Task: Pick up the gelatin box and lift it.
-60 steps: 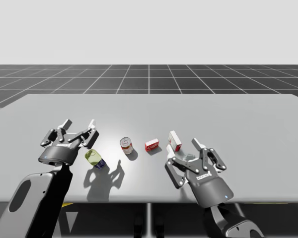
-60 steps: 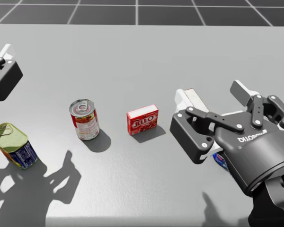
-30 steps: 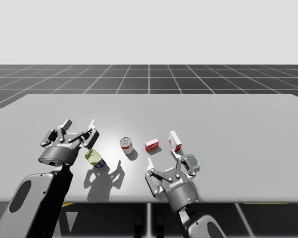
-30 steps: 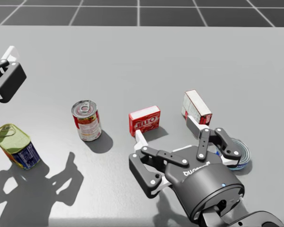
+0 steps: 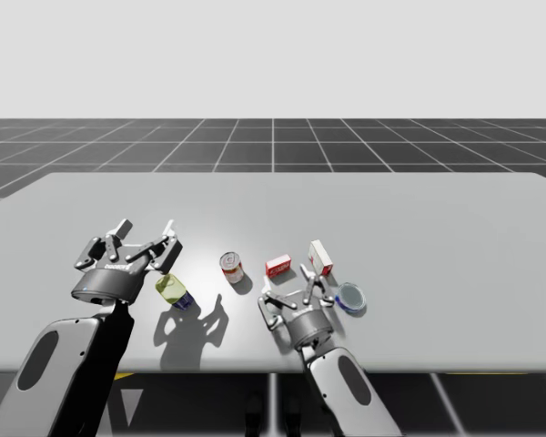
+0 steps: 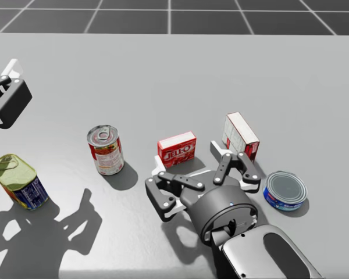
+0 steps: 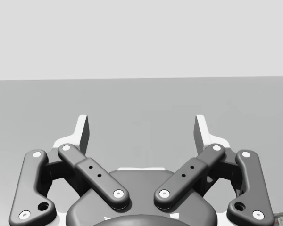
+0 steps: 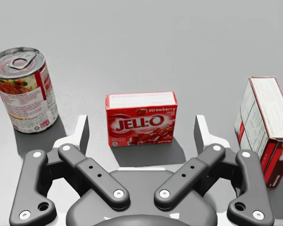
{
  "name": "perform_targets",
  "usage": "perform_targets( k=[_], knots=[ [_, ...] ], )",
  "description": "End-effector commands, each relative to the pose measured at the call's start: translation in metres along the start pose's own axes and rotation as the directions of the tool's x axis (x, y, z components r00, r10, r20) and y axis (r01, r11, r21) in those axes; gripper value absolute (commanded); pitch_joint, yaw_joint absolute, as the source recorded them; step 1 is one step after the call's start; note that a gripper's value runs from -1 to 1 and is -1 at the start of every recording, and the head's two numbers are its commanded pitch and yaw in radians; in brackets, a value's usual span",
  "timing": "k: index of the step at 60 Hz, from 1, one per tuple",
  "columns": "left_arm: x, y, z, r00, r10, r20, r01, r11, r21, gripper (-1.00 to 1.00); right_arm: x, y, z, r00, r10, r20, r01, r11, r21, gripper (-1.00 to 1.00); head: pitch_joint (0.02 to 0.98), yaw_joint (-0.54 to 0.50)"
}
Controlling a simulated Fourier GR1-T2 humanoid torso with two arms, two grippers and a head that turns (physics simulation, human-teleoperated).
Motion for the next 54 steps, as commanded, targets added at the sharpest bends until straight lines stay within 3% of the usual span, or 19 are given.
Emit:
perform_targets(
  k=[1, 6, 8, 12, 24, 27, 54],
  knots=[
    [0.000, 0.000, 0.000, 1.0000, -0.003, -0.001, 0.003, 1.000, 0.005, -1.00, -0.011, -0.004, -0.021, 0.9999, 0.004, -0.016, -0.005, 1.000, -0.017, -1.00, 0.792, -0.02],
    [0.000, 0.000, 0.000, 1.0000, -0.004, 0.000, 0.004, 1.000, 0.007, -1.00, -0.013, -0.005, -0.028, 0.9996, -0.006, -0.027, 0.005, 1.000, -0.013, -1.00, 0.793, -0.02],
    [-0.001, 0.000, 0.000, 1.0000, -0.005, 0.000, 0.005, 1.000, 0.008, -1.00, -0.014, -0.005, -0.032, 0.9999, 0.012, -0.010, -0.012, 1.000, -0.011, -1.00, 0.792, -0.02],
    [-0.001, 0.000, 0.000, 1.0000, -0.006, 0.000, 0.006, 1.000, 0.008, -1.00, -0.016, -0.005, -0.037, 0.9998, -0.004, -0.019, 0.004, 1.000, -0.008, -1.00, 0.792, -0.02],
    [-0.001, 0.000, -0.001, 1.0000, -0.007, 0.000, 0.007, 1.000, 0.008, -1.00, -0.023, -0.008, -0.051, 0.9990, -0.016, -0.041, 0.015, 1.000, -0.006, -1.00, 0.791, -0.02],
    [-0.001, 0.000, -0.001, 1.0000, -0.007, 0.001, 0.007, 1.000, 0.009, -1.00, -0.024, -0.007, -0.053, 0.9993, -0.003, -0.038, 0.003, 1.000, -0.005, -1.00, 0.791, -0.02],
    [-0.001, 0.000, -0.001, 1.0000, -0.009, 0.001, 0.009, 1.000, 0.010, -1.00, -0.031, -0.003, -0.076, 0.9986, 0.000, -0.052, 0.000, 1.000, -0.007, -1.00, 0.788, -0.02]
  ],
)
